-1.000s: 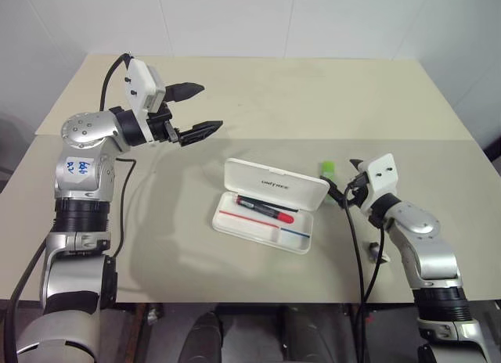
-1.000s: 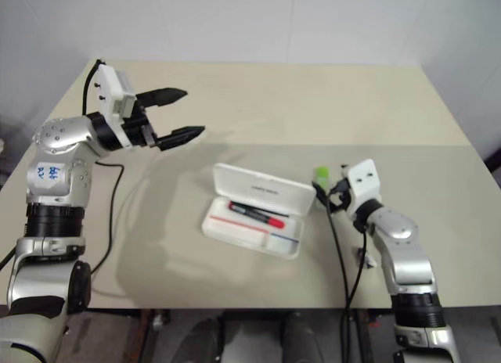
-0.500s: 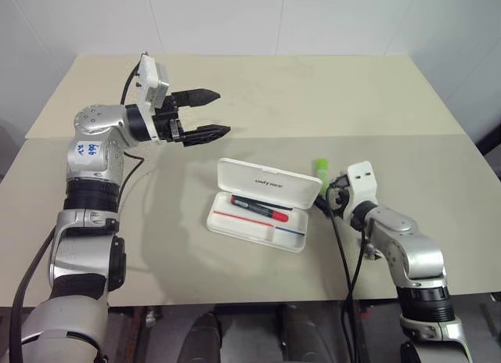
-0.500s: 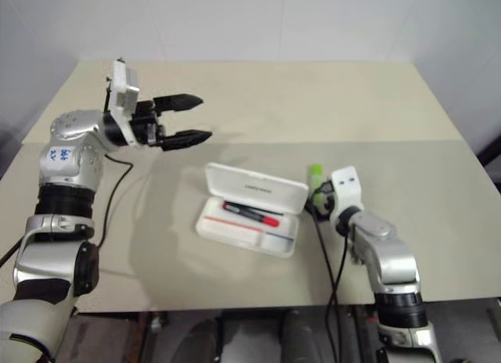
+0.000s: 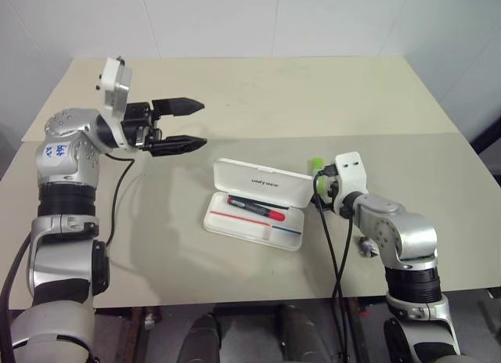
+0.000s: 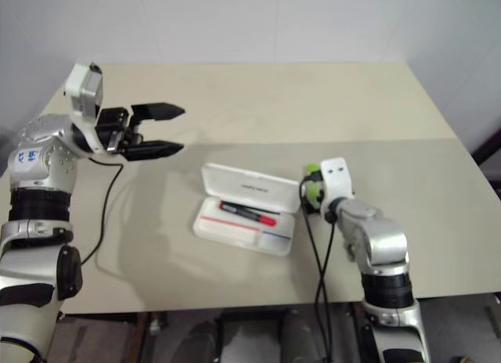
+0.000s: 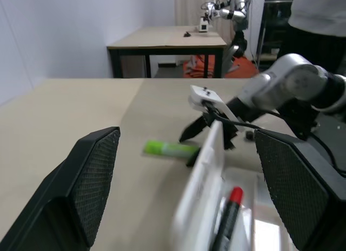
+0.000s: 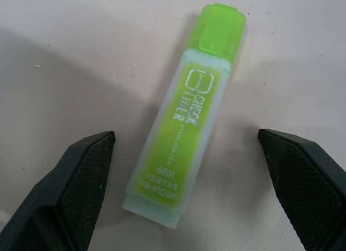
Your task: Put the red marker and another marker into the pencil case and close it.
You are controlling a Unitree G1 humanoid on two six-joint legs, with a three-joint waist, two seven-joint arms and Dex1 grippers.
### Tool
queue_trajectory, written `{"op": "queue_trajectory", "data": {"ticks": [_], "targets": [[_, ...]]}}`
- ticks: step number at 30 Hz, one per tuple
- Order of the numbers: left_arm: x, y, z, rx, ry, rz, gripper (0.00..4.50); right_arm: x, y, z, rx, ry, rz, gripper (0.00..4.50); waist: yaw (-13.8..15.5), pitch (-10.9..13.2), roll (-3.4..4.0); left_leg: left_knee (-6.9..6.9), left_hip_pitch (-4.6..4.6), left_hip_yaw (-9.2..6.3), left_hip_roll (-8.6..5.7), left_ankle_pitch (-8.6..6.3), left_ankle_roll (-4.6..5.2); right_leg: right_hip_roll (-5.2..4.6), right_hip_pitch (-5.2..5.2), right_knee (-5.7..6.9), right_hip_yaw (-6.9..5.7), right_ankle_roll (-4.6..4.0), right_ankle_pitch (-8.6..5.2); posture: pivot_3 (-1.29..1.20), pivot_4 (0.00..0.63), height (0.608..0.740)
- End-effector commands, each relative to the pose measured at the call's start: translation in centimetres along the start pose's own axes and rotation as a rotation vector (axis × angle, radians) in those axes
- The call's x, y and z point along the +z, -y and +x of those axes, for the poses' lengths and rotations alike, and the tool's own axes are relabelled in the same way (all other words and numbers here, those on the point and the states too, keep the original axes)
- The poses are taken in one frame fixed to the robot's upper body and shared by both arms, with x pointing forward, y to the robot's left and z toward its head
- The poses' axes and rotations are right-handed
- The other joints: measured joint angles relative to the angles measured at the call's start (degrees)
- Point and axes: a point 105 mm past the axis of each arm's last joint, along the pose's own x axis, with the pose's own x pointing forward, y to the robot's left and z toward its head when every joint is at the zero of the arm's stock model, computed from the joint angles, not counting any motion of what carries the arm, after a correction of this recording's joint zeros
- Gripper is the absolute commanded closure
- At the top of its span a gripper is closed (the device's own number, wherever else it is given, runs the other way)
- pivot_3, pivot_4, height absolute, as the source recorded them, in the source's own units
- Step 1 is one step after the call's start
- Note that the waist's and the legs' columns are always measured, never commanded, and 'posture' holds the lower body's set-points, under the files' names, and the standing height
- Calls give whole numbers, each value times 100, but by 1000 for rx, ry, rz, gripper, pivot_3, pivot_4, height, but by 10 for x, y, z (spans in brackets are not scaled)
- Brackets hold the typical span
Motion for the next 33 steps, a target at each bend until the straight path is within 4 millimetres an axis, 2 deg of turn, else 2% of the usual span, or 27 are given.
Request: {"op": "queue_trajectory", "data": {"ticks": [1,4,10,11,12,14,15,17,23,26,30,31,32,33], "targets": [[17,11,-8,-12,19,70,288,-26,3,5,-26,-128,22,0,3,-2,-4,0,0,0,0,1,1,0,0,0,0,-1,0,0,150,740],[14,19,-12,-21,-9,65,288,-30,4,6,-27,-166,25,0,7,-9,-15,0,2,0,0,1,1,-1,2,-1,0,-3,-1,0,150,740],[13,28,-26,-12,-63,59,252,-31,6,11,-31,-195,9,1953,3,-25,-38,0,11,0,0,4,5,-1,10,-8,0,-22,-3,0,150,740],[14,27,-27,5,-58,65,252,-31,6,11,-33,-199,8,2227,15,-28,-44,0,12,0,0,6,8,-1,12,-11,0,-32,-4,0,150,740],[15,26,-29,18,-54,71,252,-32,6,12,-39,-205,5,2601,27,-32,-50,0,11,0,0,10,13,-1,15,-20,-1,-86,-28,0,150,740],[16,25,-30,36,-50,82,252,-32,8,12,-49,-210,0,3232,52,-40,-62,0,12,0,0,21,21,-1,27,-42,-1,-103,-27,0,150,740],[16,24,-30,44,-46,85,252,-32,8,13,-49,-210,1,3406,58,-41,-63,0,13,0,0,26,26,-1,35,-56,-2,-105,-16,0,150,740],[18,23,-30,59,-40,98,252,-28,9,14,-47,-185,0,3397,58,-41,-65,0,14,0,0,30,27,-3,48,-75,-4,-111,-4,0,150,740],[21,21,-28,79,-21,120,252,2,18,16,-76,-39,-24,3397,35,-43,-67,0,15,2,2,31,27,-4,58,-94,-6,-118,5,0,150,740],[21,20,-25,80,-13,127,252,27,28,18,-120,80,-25,3397,37,-38,-61,0,15,1,2,31,28,-4,57,-94,-6,-115,7,0,150,740],[21,19,-22,77,0,129,252,76,40,10,-165,330,14,3397,51,-25,-39,-9,-21,4,1,34,27,-3,11,-87,-4,-110,7,0,150,740],[21,19,-21,77,1,129,252,83,41,9,-173,372,20,3397,51,-24,-38,-12,-39,4,1,34,27,-3,-13,-72,-4,-95,14,0,150,740],[21,19,-21,74,4,129,252,96,42,4,-171,435,12,3397,51,-24,-36,-13,-49,4,1,34,26,-3,-29,-57,-4,-23,48,0,150,740],[21,19,-20,70,6,129,252,107,41,0,-153,489,-1,3397,49,-23,-35,-22,-54,3,1,33,26,-1,-38,-55,-5,-7,48,0,150,740]]}}
